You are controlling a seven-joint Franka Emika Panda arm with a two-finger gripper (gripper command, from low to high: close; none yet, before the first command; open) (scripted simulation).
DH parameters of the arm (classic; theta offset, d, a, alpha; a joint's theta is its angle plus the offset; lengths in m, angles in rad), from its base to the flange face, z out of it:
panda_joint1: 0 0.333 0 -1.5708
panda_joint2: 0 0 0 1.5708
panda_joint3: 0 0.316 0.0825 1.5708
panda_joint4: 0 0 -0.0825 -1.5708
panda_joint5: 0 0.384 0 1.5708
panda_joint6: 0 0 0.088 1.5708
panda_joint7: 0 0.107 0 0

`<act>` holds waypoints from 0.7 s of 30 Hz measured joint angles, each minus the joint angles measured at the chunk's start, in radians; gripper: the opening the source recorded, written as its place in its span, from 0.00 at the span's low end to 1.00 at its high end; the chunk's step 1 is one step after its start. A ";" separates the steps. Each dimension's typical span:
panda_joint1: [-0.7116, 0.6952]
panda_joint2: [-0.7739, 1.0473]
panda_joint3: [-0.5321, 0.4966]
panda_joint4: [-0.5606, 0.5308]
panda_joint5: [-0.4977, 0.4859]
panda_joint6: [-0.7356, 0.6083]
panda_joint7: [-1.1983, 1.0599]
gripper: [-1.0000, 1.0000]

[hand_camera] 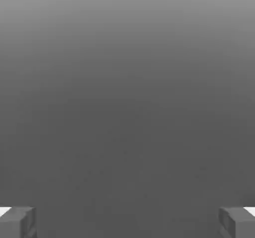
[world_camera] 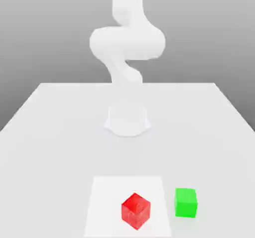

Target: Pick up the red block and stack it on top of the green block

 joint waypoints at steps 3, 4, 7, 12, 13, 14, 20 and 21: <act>-0.046 0.114 0.049 -0.031 -0.022 0.048 0.105 0.50; -0.060 0.151 0.064 -0.042 -0.029 0.064 0.139 0.50; -0.098 0.261 0.104 -0.072 -0.054 0.111 0.241 0.50; -0.148 0.444 0.157 -0.122 -0.094 0.188 0.410 0.50; -0.153 0.480 0.162 -0.131 -0.102 0.203 0.445 0.50; -0.158 0.517 0.167 -0.141 -0.110 0.218 0.478 0.50; -0.164 0.730 0.177 -0.202 -0.116 0.313 0.652 0.50; -0.161 0.764 0.178 -0.212 -0.108 0.329 0.675 0.50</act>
